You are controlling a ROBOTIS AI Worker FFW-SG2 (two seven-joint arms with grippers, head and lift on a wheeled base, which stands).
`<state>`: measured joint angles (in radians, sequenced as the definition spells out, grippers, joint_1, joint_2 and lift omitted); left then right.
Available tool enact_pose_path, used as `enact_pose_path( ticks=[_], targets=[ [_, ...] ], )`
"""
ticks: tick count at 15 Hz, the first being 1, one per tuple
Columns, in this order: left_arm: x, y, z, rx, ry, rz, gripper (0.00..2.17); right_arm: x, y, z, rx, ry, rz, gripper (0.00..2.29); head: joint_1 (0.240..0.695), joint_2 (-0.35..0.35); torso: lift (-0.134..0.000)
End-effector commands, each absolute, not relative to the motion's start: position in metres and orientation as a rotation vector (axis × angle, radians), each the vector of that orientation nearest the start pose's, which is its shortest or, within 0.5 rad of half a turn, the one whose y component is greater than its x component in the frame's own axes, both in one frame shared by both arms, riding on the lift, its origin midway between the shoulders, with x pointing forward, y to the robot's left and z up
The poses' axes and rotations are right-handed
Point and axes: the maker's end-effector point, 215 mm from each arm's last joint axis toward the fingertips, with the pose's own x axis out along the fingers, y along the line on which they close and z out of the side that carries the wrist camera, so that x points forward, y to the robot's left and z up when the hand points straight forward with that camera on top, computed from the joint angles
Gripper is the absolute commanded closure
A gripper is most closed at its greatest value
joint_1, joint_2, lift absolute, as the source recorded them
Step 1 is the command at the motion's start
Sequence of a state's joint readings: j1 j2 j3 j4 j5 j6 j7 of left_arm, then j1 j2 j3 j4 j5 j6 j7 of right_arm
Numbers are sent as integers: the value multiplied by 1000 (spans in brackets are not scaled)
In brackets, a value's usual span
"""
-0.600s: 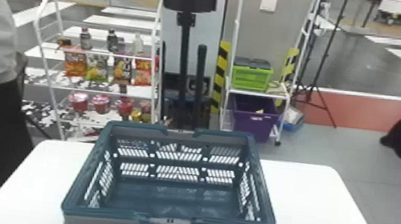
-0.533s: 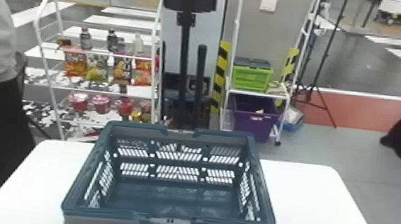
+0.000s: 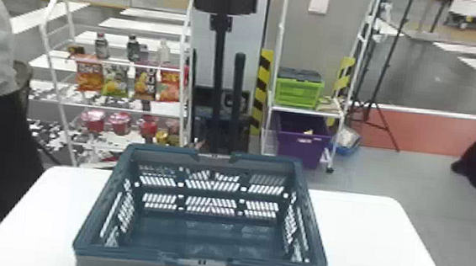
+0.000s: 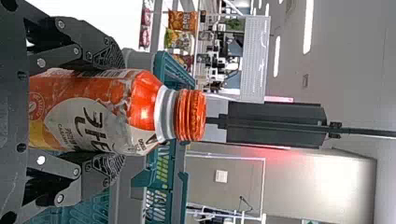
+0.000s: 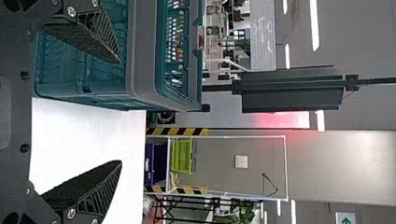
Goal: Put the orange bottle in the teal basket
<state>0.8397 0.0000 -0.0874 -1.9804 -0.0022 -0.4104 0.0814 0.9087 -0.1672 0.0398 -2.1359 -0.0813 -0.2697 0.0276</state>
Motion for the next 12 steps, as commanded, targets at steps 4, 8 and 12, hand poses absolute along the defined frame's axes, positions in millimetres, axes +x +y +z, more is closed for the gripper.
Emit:
enact_pose_path(
  ticks=[4, 8, 12],
  targets=[
    [325, 226, -333, -30, 2, 56, 593, 314, -208, -368, -2, 88, 152, 127, 499, 0, 0],
    [347, 253, -291, 37, 56, 59, 593, 315, -208, -371, -3, 95, 152, 127, 499, 0, 0],
    [395, 261, -291, 86, 218, -18, 593, 316, -208, -376, -5, 104, 152, 127, 499, 0, 0]
  ],
)
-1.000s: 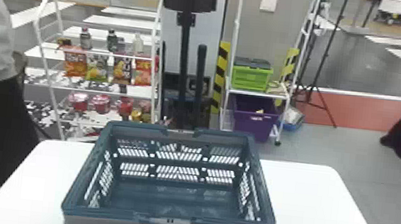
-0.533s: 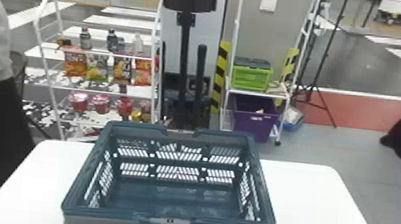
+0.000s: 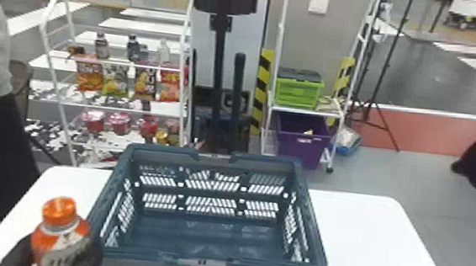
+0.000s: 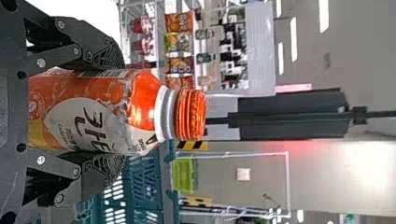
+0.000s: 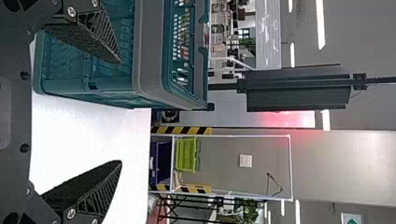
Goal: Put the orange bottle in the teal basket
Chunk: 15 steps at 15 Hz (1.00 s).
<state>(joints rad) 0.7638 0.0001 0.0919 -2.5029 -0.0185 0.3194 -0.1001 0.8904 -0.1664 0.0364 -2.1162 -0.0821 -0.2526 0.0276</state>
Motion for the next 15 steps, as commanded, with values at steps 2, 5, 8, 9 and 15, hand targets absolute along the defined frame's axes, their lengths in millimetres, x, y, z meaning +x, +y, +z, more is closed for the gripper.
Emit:
enact_pose_path(
  ticks=[2, 5, 8, 9, 15],
  targets=[
    [420, 261, -272, 129, 223, -45, 593, 316, -206, -376, -7, 105, 151, 127, 499, 0, 0],
    [456, 253, -254, 186, 233, -129, 593, 314, -206, -380, -7, 112, 148, 127, 499, 0, 0],
    [491, 231, -246, 272, 205, -275, 589, 314, -201, -387, -18, 132, 145, 127, 499, 0, 0],
    [505, 222, -250, 314, 200, -328, 589, 313, -201, -388, -19, 135, 142, 127, 499, 0, 0],
    [575, 128, -333, 494, 408, -760, 589, 307, -203, -402, -22, 169, 122, 127, 499, 0, 0]
  ],
)
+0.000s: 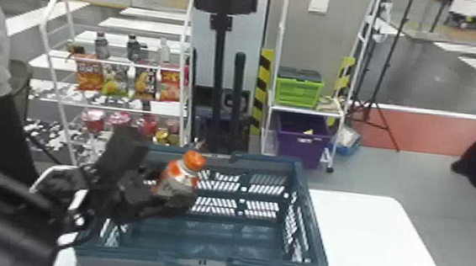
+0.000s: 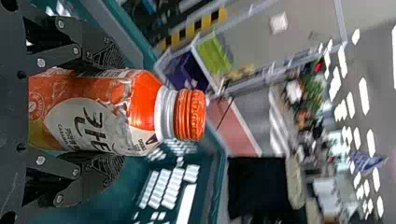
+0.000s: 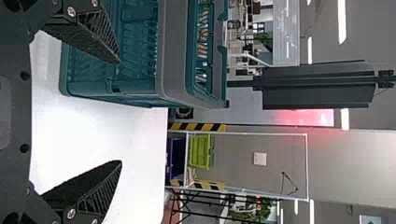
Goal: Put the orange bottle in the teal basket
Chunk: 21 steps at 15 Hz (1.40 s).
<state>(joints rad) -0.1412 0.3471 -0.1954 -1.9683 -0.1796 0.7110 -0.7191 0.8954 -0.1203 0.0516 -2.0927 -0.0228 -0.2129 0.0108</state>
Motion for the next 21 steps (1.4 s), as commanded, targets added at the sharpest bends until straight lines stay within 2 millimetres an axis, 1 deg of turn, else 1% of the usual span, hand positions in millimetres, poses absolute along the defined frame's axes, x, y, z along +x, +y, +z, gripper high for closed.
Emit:
enact_pose_path(
  ticks=[1, 3, 4, 5, 6, 9, 10, 11, 12, 14, 16, 17, 18, 19, 20, 21],
  targets=[
    [584, 121, -348, 521, 460, -801, 589, 306, -203, -403, -20, 172, 117, 127, 499, 0, 0],
    [595, 100, -373, 586, 536, -903, 589, 305, -204, -404, -18, 171, 112, 127, 499, 0, 0],
    [601, 92, -388, 600, 591, -935, 589, 305, -204, -404, -19, 173, 110, 127, 499, 0, 0],
    [602, 78, -400, 627, 611, -987, 589, 303, -204, -404, -18, 173, 109, 127, 499, 0, 0],
    [604, 69, -414, 668, 642, -1019, 589, 304, -204, -403, -18, 171, 107, 127, 499, 0, 0],
    [600, 54, -461, 795, 720, -1072, 589, 304, -205, -402, -16, 168, 104, 127, 499, 0, 0],
    [598, 54, -475, 853, 724, -1079, 589, 304, -205, -402, -16, 169, 104, 127, 499, 0, 0],
    [595, 56, -484, 866, 743, -1079, 589, 304, -205, -400, -16, 165, 104, 127, 499, 0, 0],
    [594, 56, -489, 872, 743, -1093, 586, 304, -205, -401, -16, 166, 104, 127, 499, 0, 0],
    [594, 64, -496, 900, 761, -1080, 583, 304, -205, -403, -18, 171, 104, 127, 499, 0, 0],
    [594, 66, -498, 902, 762, -1075, 404, 304, -205, -403, -18, 171, 104, 127, 499, 0, 0],
    [596, 68, -499, 906, 756, -1055, 232, 305, -205, -403, -18, 169, 104, 127, 499, 0, 0],
    [598, 67, -499, 907, 749, -1048, 134, 305, -205, -403, -18, 169, 104, 127, 499, 0, 0],
    [600, 68, -497, 901, 739, -1034, 120, 304, -205, -404, -18, 171, 104, 127, 499, 0, 0],
    [603, 65, -491, 899, 718, -1017, 117, 304, -205, -404, -18, 171, 103, 127, 499, 0, 0],
    [610, 67, -477, 874, 682, -978, 117, 304, -205, -404, -17, 171, 104, 127, 499, 0, 0]
  ],
)
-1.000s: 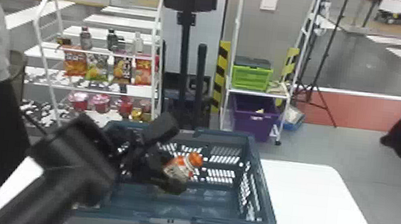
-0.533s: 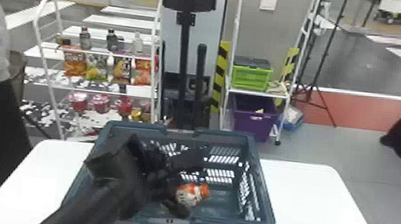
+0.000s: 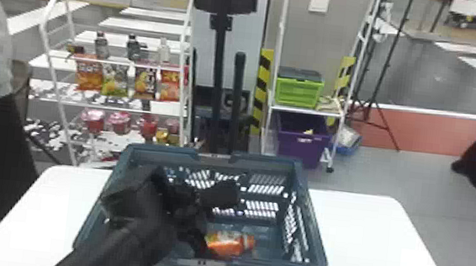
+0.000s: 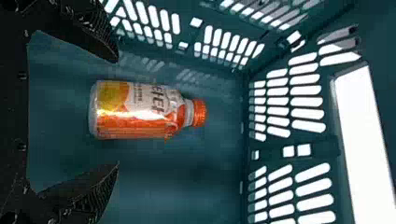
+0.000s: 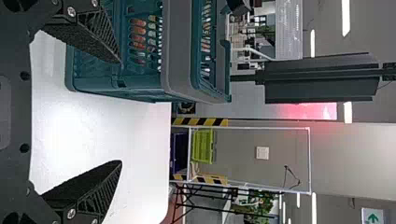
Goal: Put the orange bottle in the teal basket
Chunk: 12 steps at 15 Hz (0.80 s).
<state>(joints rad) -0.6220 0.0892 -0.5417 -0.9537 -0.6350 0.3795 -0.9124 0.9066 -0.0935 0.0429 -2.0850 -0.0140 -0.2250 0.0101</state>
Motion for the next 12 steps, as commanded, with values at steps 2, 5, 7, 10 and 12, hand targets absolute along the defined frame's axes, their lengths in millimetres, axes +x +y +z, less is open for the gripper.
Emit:
enact_pose_path(
  ticks=[2, 5, 7, 10, 12],
  targets=[
    [626, 71, -440, 796, 609, -899, 120, 304, -205, -404, -17, 171, 102, 127, 499, 0, 0],
    [633, 80, -386, 688, 517, -834, 124, 304, -205, -403, -16, 170, 99, 127, 499, 0, 0],
    [633, 95, -351, 580, 447, -780, 124, 304, -206, -402, -19, 169, 94, 127, 499, 0, 0],
    [609, 126, -301, 377, 329, -702, 130, 305, -207, -399, -23, 164, 94, 127, 499, 0, 0],
    [577, 158, -282, 286, 287, -599, 130, 304, -209, -397, -28, 162, 92, 127, 499, 0, 0]
  ],
)
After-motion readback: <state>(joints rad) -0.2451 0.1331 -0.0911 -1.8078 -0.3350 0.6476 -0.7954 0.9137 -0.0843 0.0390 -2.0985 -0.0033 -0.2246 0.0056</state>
